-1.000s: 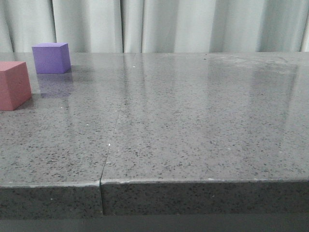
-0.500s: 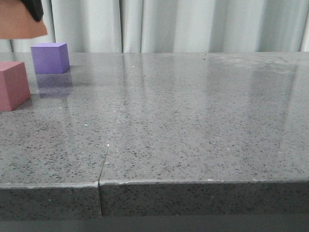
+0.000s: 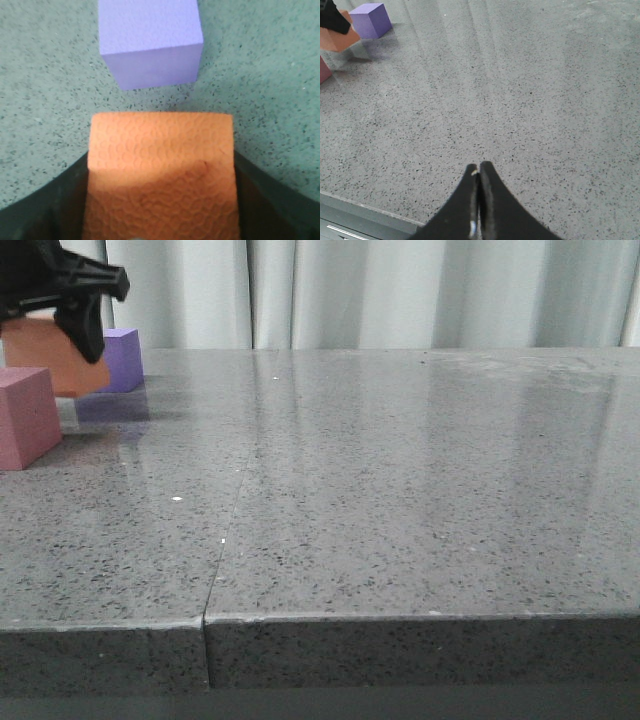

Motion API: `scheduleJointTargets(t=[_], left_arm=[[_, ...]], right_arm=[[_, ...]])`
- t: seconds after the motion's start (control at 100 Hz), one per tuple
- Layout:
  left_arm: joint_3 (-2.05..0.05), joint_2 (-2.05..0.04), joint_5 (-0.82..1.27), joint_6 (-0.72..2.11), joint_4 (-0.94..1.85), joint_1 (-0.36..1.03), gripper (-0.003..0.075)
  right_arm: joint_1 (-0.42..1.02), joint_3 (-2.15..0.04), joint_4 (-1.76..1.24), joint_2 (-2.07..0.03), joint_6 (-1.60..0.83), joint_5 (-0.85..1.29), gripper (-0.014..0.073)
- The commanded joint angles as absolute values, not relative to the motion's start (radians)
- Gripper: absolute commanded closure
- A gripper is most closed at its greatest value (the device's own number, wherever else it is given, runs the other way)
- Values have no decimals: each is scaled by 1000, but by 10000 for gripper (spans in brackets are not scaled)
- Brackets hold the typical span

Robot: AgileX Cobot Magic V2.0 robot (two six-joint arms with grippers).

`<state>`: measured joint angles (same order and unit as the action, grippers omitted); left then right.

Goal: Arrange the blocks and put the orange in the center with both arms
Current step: 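Lower the orange cube between the pink and purple cubes, open left gripper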

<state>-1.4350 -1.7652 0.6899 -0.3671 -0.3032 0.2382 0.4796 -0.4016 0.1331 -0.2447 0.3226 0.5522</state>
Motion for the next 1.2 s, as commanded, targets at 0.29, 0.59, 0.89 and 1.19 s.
scheduleJointTargets(t=[0.29,0.59,0.89,1.19], left_arm=[[-1462,-1771,637,-425,-325,238,384],[-1462,-1771,655,-425,-325,238,118],[-1464,-1750,671,-425,-325,238,69],[-1464,-1603,621,-425,-325,239,113]], right_arm=[[478,-427,144,-252,313,474,663],[478,-427,144,-252,313,474,663],[478,-427,144,-252,313,474,663],[478,-427,144,-252,313,474,663]])
